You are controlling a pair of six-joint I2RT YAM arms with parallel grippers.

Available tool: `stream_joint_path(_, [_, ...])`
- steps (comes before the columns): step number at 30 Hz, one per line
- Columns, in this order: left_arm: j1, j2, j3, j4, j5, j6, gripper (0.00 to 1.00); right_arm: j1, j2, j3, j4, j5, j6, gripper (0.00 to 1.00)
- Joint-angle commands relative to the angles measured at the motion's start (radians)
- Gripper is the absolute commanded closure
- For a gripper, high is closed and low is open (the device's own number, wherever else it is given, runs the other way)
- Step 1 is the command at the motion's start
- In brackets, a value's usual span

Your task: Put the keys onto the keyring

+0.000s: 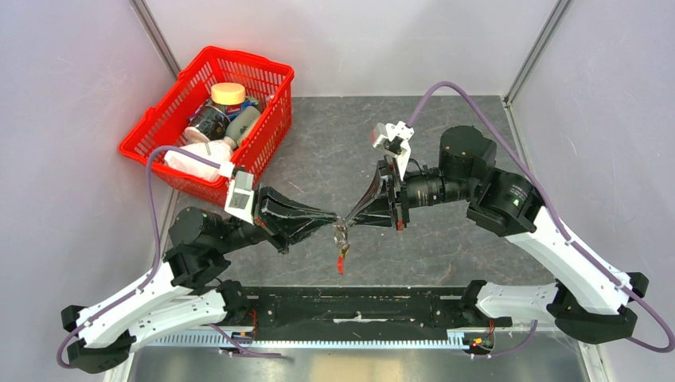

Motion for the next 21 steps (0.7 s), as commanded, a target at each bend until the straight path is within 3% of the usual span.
stream_joint_path(1, [-0.001, -0.005, 0.029, 0.056, -0.042, 0.035, 0.98, 0.004, -0.033, 0.025, 0.054, -0.015, 0.027, 1.0])
stream_joint_path(11, [-0.001, -0.012, 0.024, 0.066, -0.056, 0.035, 0.98, 0.003, -0.039, -0.002, 0.08, -0.019, 0.042, 1.0])
stream_joint_path(18, [-0.001, -0.02, 0.02, 0.067, -0.063, 0.035, 0.98, 0.005, -0.05, -0.003, 0.079, -0.013, 0.043, 0.91])
stream_joint_path(21, [-0.001, -0.025, 0.018, 0.066, -0.067, 0.036, 0.98, 0.005, -0.052, 0.0, 0.079, -0.015, 0.046, 0.98])
